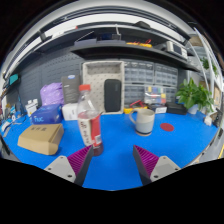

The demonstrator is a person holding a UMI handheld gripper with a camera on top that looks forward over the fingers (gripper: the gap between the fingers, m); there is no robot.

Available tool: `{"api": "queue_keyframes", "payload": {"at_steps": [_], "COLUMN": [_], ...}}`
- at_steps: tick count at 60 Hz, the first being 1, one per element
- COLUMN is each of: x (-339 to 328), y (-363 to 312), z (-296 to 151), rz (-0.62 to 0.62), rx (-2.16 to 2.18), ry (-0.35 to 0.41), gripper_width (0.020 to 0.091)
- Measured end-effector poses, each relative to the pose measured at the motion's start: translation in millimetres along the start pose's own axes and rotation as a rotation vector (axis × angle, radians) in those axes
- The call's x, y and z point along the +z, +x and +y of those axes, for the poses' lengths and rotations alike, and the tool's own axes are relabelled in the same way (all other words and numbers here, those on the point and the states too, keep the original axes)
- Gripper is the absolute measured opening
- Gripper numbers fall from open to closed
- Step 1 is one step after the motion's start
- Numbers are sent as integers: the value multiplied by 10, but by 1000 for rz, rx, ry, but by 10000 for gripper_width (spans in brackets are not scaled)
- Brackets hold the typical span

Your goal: Pour water

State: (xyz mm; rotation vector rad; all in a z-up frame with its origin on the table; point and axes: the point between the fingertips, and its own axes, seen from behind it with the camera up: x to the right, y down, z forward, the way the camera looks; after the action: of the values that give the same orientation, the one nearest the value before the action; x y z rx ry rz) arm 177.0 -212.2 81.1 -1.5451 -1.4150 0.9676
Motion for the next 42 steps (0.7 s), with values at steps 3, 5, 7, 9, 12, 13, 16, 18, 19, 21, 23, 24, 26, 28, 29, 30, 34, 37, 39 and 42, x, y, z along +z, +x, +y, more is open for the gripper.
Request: {"api": "queue_keyframes", "payload": {"at_steps": [3,5,7,9,12,13,16,18,19,21,23,24,26,28,29,30,34,37,39,42], "x": [31,68,112,167,258,291,389,456,490,555,616,645,706,762,790,818,941,1024,1074,1136], "y": [-190,-292,-383,-459,-540,-560,-607,-638,-653,-681,-703,-713,-742,-765,-772,-773,-787,-792,-786,-775], "z": [86,91,75,50,-9,-41,-140,-201,-234,-297,-356,-384,-435,-486,-506,-521,-546,-522,-500,-473], "rz": [-18,-30,-43,-54,-70,-74,-84,-92,-97,-106,-111,-112,-119,-124,-124,-123,-123,-124,-124,-125], "rx": [-9,-17,-23,-25,-32,-34,-39,-39,-39,-38,-39,-40,-43,-49,-53,-56,-71,-83,-91,-98], "ry": [-15,-15,-11,-6,5,12,33,45,51,63,74,80,91,103,109,113,118,117,118,127], "gripper_width": [816,817,817,817,815,817,822,821,821,824,820,823,815,818,819,817,816,808,793,756]}}
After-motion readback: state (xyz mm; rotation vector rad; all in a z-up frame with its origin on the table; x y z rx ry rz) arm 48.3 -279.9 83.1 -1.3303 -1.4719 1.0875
